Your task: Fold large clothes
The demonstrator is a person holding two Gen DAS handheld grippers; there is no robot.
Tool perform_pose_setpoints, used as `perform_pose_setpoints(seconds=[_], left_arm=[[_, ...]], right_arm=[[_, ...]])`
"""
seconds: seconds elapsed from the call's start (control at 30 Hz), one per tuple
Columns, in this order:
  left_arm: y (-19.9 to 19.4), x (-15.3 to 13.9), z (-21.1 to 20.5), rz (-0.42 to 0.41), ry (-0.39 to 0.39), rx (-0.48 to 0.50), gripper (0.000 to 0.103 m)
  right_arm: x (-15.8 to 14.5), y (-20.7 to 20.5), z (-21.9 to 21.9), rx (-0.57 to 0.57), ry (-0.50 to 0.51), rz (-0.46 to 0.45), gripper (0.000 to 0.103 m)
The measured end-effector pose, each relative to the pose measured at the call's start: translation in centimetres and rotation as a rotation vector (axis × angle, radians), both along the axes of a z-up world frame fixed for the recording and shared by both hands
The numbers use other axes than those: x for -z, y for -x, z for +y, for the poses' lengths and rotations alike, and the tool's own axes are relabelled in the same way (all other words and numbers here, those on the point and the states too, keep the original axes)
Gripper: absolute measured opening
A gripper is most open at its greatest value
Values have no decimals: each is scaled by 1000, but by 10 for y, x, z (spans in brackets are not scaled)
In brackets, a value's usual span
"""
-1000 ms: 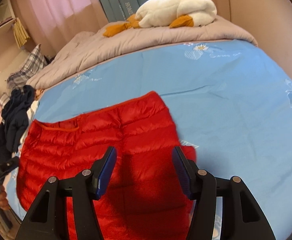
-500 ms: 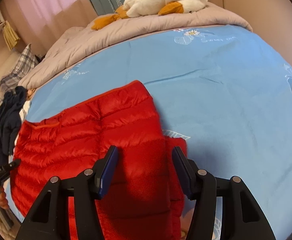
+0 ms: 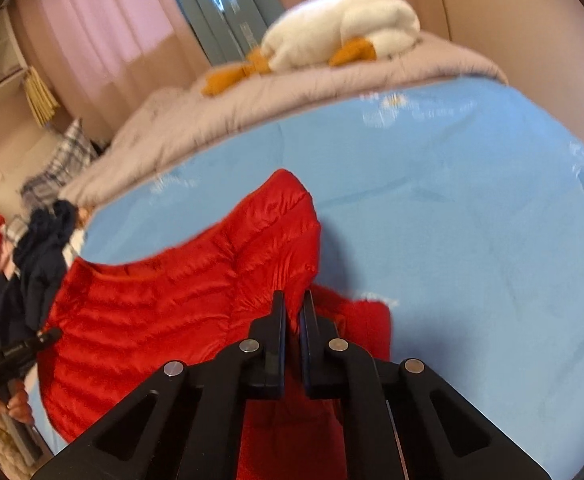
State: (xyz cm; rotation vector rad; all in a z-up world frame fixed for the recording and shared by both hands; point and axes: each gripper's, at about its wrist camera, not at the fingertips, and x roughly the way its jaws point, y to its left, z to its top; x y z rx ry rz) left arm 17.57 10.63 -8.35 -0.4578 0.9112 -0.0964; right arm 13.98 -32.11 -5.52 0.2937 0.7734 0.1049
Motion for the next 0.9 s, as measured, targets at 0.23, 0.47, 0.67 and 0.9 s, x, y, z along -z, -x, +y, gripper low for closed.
perform_pose_setpoints(seconds=[0.23, 0.47, 0.67, 0.9], left_arm=[[-13, 33, 1, 90, -30, 18, 11], [-11, 43, 1, 116, -43, 29, 15], [2, 29, 4, 90, -42, 21, 30], [33, 14, 16, 44, 31, 25, 93]], right_arm=[[31, -26, 5, 35, 78, 97, 6], [52, -28, 3, 46, 87, 154, 6], [45, -22, 0, 44, 97, 149, 7], [30, 1, -24, 16, -11, 87, 84]])
